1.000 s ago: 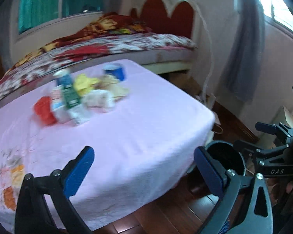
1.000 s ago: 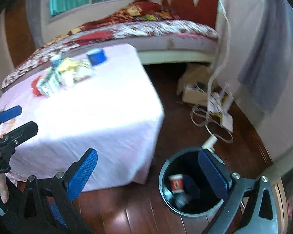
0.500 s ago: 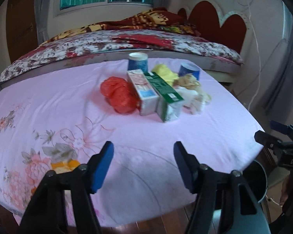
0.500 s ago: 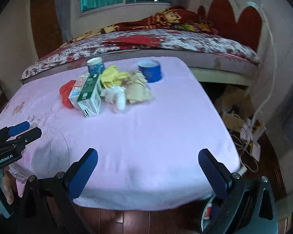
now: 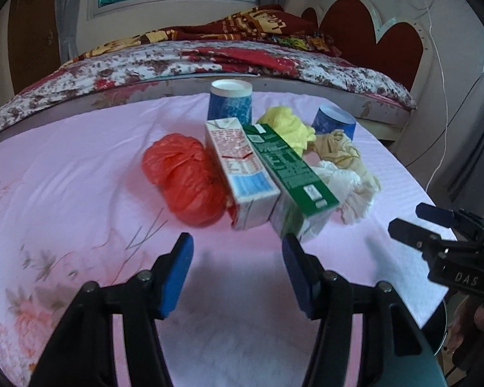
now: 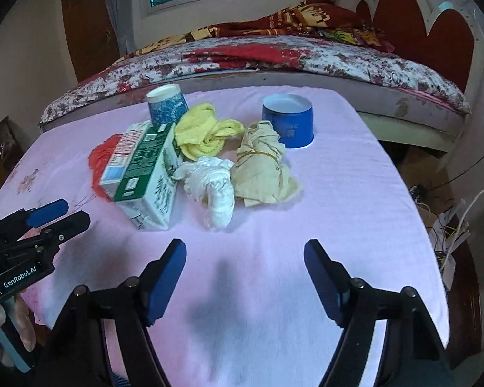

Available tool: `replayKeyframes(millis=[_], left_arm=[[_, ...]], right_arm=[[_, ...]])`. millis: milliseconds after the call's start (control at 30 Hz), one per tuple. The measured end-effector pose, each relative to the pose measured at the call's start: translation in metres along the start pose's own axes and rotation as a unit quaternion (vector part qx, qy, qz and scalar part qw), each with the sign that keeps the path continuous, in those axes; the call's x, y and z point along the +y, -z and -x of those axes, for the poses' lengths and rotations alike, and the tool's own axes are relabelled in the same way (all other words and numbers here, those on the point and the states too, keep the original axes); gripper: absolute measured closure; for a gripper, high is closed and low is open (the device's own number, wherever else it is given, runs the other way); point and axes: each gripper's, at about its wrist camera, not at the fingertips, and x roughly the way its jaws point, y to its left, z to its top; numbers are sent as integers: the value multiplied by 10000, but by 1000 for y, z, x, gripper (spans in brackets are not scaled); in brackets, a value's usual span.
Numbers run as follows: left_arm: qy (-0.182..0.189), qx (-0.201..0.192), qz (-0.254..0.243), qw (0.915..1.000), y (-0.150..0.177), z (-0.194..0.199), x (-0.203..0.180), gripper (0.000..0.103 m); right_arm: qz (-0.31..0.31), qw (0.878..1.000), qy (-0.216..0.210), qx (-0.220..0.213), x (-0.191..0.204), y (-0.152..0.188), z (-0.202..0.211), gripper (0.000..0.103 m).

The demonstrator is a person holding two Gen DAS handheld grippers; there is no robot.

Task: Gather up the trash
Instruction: 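Return to the table and grasp the white milk carton with the left tool, then grasp the white tissue with the right tool while the left tool lifts the carton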

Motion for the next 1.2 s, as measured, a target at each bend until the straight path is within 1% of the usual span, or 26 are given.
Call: replayKeyframes(millis=[167, 267, 400, 500, 600, 667, 733, 800, 900, 933, 967, 1033, 1200], left_arm=[[-4, 73, -31, 10000, -12, -24, -7, 45], [31, 102, 130, 9999, -21, -36, -4, 46], [-39, 60, 234, 9997, -27, -37, 5, 46], [-170, 66, 240, 9995, -25, -35, 16, 46], [-166, 44, 277, 9995, -22, -29, 27, 51], [-36, -12, 276, 9996, -24, -28, 28, 51], [-9, -19, 203, 9998, -26, -30, 24, 51], [17, -1, 144, 9999, -30, -34, 21, 53], [33, 103, 123, 9999, -33, -41, 20, 61], [13, 135, 108, 9998, -33, -43, 20, 65], [5, 148, 98, 9998, -33, -43, 20, 65], [7, 176, 78, 9998, -31, -40, 21, 65], [17, 89, -31, 10000, -26, -21, 21, 66]], right_arm=[[-42, 9999, -82, 97, -9, -3, -21, 26], [-70, 9998, -125, 130, -14, -5, -29, 26], [-59, 9996, -236, 143, -13, -10, -38, 26], [-1, 9993, -336, 133, -7, -15, -43, 27], [33, 9987, -485, 158, 3, -21, -50, 36], [61, 9983, -548, 178, 9, -24, -55, 42], [47, 9982, -564, 201, 13, -27, -60, 43], [15, 9980, -588, 228, 15, -29, -65, 44], [-96, 9977, -600, 305, 14, -34, -73, 50], [-132, 9974, -627, 328, 13, -35, -75, 53], [-145, 9971, -660, 354, 14, -36, -76, 59], [-154, 9963, -748, 393, 15, -37, -75, 67], [-102, 9970, -691, 337, 18, -29, -60, 70]])
